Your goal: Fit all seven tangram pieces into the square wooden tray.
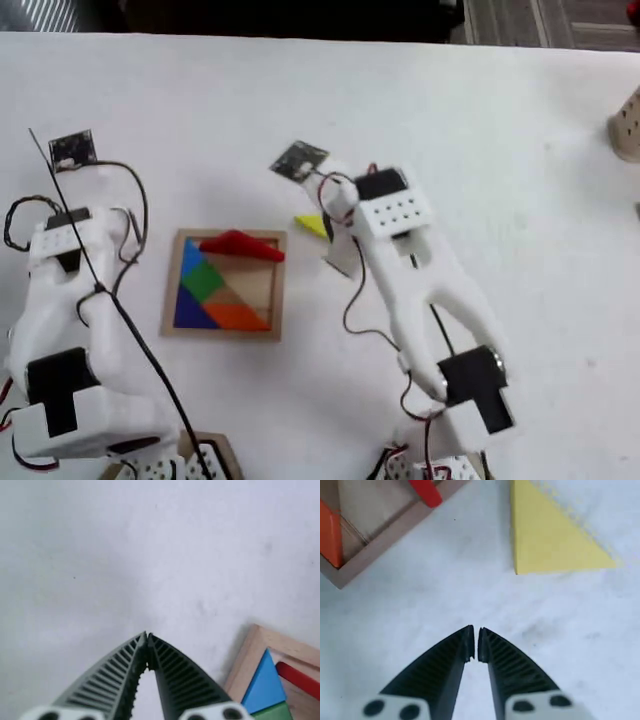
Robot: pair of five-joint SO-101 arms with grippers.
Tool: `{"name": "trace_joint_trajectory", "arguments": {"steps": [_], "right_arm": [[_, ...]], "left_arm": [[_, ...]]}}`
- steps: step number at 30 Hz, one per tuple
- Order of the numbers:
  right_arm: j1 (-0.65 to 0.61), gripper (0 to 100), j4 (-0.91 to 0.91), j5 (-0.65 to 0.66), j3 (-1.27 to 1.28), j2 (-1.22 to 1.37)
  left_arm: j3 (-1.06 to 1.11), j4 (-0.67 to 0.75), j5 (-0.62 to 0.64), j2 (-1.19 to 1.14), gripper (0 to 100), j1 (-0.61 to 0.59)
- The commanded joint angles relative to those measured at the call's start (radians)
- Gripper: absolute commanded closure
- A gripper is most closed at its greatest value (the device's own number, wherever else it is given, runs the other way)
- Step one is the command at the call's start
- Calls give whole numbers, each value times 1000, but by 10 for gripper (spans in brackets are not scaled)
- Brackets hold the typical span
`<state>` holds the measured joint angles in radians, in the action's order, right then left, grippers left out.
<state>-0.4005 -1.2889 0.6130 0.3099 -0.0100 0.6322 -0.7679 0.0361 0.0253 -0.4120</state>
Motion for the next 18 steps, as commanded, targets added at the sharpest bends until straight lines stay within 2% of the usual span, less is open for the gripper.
{"name": "trace_joint_trajectory", "arguments": {"steps": [1,4,8,13,18], "right_arm": [[4,981,219,-12,259,-137],[24,981,361,-15,465,-252],[73,981,381,-60,620,-331],[162,981,380,-20,672,-341],[163,981,383,-17,674,-341]], "left_arm": [[-15,23,12,53,975,42],[-37,18,12,53,976,85],[-66,8,9,53,976,134],[-104,3,5,47,976,202],[-213,-75,5,47,976,295]]}}
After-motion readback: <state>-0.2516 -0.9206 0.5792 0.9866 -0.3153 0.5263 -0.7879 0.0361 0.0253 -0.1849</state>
